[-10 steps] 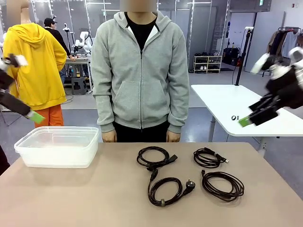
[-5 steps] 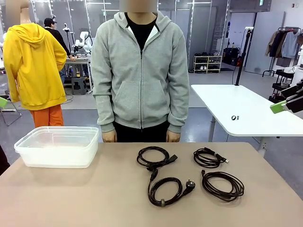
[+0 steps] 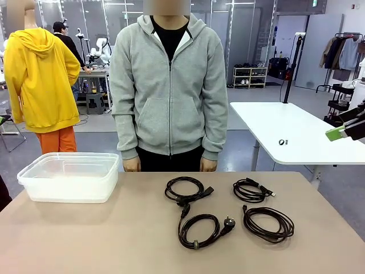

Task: Organize and store the cables.
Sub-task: Place the Power Cable into the Organizing box.

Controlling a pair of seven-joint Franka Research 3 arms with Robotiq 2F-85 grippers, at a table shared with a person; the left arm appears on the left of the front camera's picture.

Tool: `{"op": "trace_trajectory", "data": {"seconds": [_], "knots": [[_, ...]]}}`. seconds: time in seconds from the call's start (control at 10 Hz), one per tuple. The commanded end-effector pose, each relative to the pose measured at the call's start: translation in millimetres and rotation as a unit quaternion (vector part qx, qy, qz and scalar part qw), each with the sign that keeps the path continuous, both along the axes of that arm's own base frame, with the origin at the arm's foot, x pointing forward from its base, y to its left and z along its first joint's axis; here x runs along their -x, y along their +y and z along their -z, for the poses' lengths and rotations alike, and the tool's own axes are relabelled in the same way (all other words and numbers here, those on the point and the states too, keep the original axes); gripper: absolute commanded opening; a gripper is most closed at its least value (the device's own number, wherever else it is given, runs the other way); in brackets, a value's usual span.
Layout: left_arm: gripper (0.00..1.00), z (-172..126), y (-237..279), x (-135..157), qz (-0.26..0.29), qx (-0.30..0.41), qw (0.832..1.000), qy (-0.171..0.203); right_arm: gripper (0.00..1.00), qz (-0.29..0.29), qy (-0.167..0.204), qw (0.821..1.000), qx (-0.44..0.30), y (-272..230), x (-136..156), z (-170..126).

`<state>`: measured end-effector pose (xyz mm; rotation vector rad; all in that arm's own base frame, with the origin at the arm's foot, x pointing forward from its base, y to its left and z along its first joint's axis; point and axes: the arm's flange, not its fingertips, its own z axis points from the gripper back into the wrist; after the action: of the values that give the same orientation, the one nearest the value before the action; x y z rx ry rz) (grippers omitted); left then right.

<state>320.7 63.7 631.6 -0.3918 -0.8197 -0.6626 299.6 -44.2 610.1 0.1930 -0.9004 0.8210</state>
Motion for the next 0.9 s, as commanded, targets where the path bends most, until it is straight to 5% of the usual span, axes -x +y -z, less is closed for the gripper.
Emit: {"op": "trace_trajectory", "data": {"seconds": [0.0,0.4,0.8], "knots": [[1.00,5.5,10.9,5.3,-0.007,0.013,1.000,-0.027,1.00,0.003,-0.002,1.000,-0.006,-1.5,4.5,4.3],[1.00,5.6,21.0,8.6,-0.020,0.014,0.999,-0.033,1.00,0.011,-0.003,1.000,-0.005,-4.0,9.0,5.7],[1.00,3.0,36.8,18.7,-0.046,0.011,0.998,-0.041,1.00,0.044,-0.004,0.999,-0.027,-49.3,45.1,17.1]]}}
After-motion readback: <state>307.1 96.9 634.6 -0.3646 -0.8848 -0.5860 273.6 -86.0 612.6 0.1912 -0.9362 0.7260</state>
